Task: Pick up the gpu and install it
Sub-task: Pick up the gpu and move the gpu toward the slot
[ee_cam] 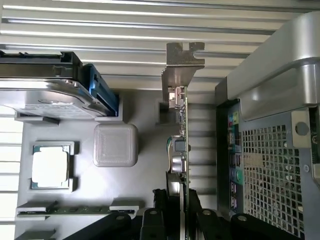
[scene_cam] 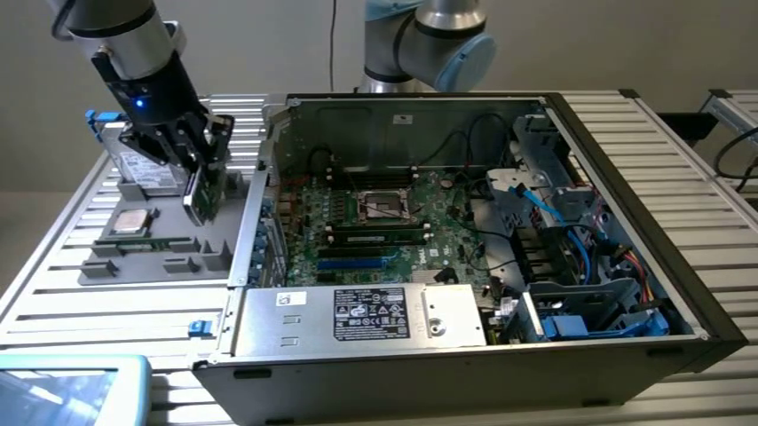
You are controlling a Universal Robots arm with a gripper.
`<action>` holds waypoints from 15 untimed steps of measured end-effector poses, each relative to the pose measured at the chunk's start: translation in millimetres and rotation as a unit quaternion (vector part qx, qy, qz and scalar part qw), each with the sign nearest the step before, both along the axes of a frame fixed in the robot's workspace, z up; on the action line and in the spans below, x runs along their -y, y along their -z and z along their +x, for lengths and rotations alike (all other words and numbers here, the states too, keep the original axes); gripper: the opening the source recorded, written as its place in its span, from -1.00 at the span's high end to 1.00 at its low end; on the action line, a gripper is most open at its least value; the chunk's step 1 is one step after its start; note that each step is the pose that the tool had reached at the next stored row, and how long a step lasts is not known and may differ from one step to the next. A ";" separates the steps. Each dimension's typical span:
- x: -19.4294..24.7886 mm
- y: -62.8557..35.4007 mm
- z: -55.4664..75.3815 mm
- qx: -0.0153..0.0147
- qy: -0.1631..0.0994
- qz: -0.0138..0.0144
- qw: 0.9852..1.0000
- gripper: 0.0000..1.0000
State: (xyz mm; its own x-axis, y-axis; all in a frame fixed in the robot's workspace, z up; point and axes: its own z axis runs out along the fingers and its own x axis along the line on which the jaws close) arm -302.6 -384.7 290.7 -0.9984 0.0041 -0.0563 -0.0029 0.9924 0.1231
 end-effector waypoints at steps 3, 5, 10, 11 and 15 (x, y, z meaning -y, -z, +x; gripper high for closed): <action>0.0 -13.5 0.0 0.000 0.001 0.000 1.000 0.44; 0.0 -22.5 0.0 0.000 0.002 0.000 1.000 0.44; 0.0 -45.2 1.7 0.000 0.006 0.000 1.000 0.44; 0.0 -50.0 2.4 0.000 0.006 0.000 1.000 0.44; 0.0 -67.8 6.5 0.000 0.007 0.000 1.000 0.44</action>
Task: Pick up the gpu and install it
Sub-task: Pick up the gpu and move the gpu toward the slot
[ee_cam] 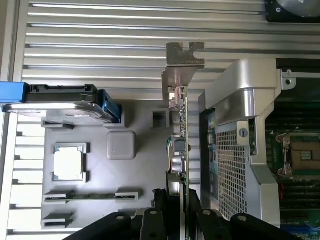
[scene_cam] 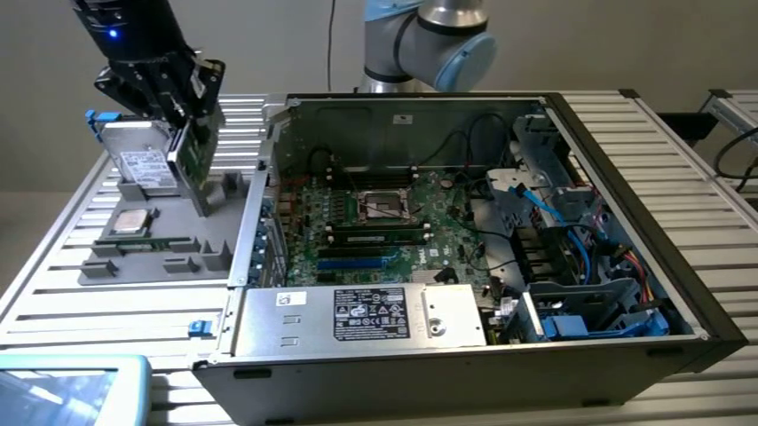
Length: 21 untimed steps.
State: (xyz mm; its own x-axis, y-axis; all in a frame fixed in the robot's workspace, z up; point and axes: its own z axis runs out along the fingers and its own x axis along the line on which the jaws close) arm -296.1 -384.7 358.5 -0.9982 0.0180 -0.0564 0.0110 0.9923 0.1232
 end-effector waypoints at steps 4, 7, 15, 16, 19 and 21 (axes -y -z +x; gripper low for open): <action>0.0 -18.4 6.0 0.000 0.000 0.000 1.000 0.44; 0.0 -31.9 15.8 0.000 0.000 0.000 1.000 0.44; 0.1 -56.1 38.1 0.000 0.000 0.000 1.000 0.44; 0.2 -57.0 40.6 0.000 0.000 0.000 1.000 0.44; 0.2 -58.6 46.6 0.000 0.000 0.002 1.000 0.44; 0.2 -58.7 49.3 0.000 0.000 0.004 1.000 0.44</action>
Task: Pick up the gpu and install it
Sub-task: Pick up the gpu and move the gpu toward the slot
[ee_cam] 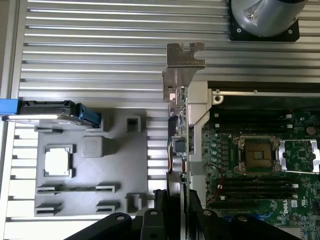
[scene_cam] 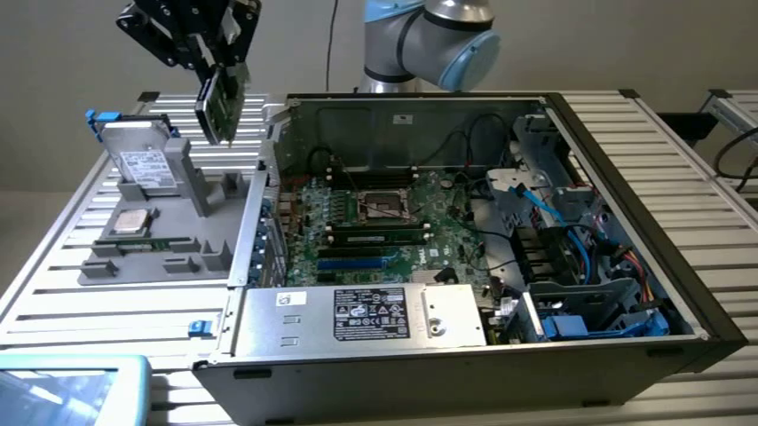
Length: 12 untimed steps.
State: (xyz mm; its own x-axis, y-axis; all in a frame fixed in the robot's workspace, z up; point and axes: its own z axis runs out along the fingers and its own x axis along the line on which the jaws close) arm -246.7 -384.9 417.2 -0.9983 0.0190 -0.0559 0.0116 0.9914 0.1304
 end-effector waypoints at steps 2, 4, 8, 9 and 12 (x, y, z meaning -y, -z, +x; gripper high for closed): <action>0.0 0.0 3.0 0.000 0.000 0.003 1.000 0.44; 0.2 0.0 6.7 0.000 0.000 0.004 1.000 0.44; 1.9 0.0 17.4 -0.003 0.000 0.006 1.000 0.44; 2.4 0.0 20.1 -0.004 0.000 0.006 1.000 0.44; 3.4 0.0 26.7 -0.010 0.000 0.009 1.000 0.44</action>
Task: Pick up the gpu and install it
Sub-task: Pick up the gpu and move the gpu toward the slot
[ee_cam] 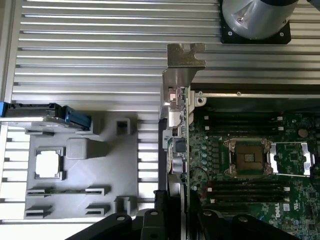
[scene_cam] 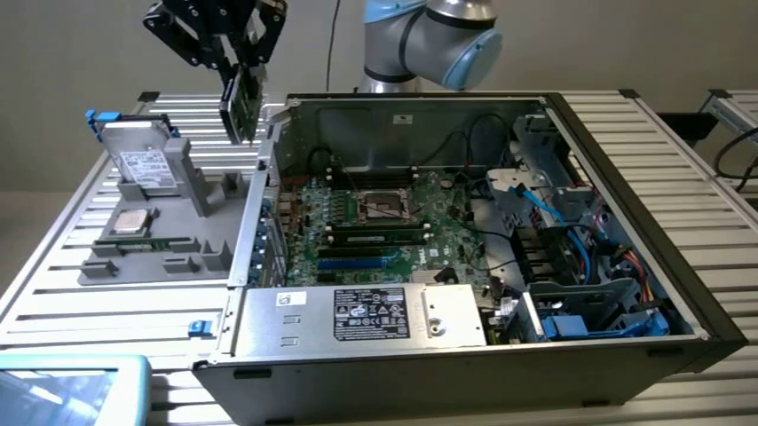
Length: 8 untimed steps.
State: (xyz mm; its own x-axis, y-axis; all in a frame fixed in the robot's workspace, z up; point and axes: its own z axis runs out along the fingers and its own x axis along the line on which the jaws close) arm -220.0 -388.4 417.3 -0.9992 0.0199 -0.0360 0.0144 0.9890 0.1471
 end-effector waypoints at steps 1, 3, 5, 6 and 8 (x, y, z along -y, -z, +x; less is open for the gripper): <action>0.4 0.0 1.8 -0.003 0.000 0.001 1.000 0.44; 1.1 0.1 5.2 -0.009 0.000 0.002 1.000 0.44; 1.9 0.0 8.9 -0.015 0.000 0.004 1.000 0.44; 2.5 0.0 11.4 -0.016 0.000 0.004 1.000 0.44; 4.0 -0.3 17.2 -0.019 0.000 0.004 1.000 0.44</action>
State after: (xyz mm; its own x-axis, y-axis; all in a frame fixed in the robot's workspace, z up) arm -202.8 -392.4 417.6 -0.9998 0.0201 0.0014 0.0201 0.9878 0.1541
